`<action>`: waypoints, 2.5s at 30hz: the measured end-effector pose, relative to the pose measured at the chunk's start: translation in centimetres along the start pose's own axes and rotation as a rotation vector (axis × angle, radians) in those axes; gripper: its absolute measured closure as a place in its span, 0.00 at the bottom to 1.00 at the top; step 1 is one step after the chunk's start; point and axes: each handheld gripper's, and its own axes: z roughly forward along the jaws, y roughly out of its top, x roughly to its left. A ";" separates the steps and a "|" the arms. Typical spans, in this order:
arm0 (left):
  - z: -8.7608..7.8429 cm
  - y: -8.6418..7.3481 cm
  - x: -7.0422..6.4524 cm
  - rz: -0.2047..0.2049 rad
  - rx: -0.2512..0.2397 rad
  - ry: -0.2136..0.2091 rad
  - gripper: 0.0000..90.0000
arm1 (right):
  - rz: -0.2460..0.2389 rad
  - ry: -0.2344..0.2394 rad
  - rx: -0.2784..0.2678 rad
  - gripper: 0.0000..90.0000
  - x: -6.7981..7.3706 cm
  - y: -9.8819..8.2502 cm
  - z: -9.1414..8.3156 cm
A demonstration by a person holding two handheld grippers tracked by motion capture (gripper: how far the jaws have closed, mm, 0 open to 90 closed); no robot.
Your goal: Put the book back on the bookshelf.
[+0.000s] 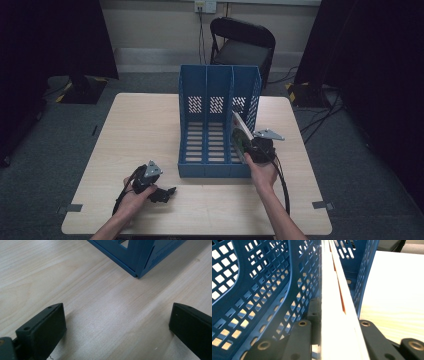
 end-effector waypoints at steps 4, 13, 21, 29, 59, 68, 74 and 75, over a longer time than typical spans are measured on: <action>0.0 0.0 0.0 0.000 0.000 0.000 0.00 | -0.007 -0.007 0.005 0.83 0.2 -0.3 0.0; 0.0 0.0 0.0 -0.001 0.000 0.000 0.00 | -0.007 -0.015 -0.047 0.77 0.5 -0.3 -0.6; 0.0 0.0 0.0 0.000 0.000 -0.001 0.00 | -0.015 -0.016 -0.077 0.72 0.5 -0.3 -0.5; 0.1 0.1 0.0 -0.001 0.003 -0.004 0.00 | -0.016 -0.017 -0.056 0.76 0.5 -0.2 0.5; 0.0 0.1 -0.1 -0.001 0.002 0.000 0.00 | 0.035 -0.219 -0.130 0.85 1.7 -0.5 0.1; 0.1 0.1 -0.1 0.000 0.001 -0.003 0.00 | 0.122 -0.261 -0.105 0.85 1.3 -0.6 0.2; 0.1 0.1 -0.1 0.002 0.000 -0.004 0.00 | 0.096 -0.273 -0.127 0.81 1.2 -0.2 -0.2; 0.1 0.1 -0.1 0.001 0.000 -0.005 0.00 | 0.093 -0.276 -0.127 0.79 1.2 -0.1 -0.3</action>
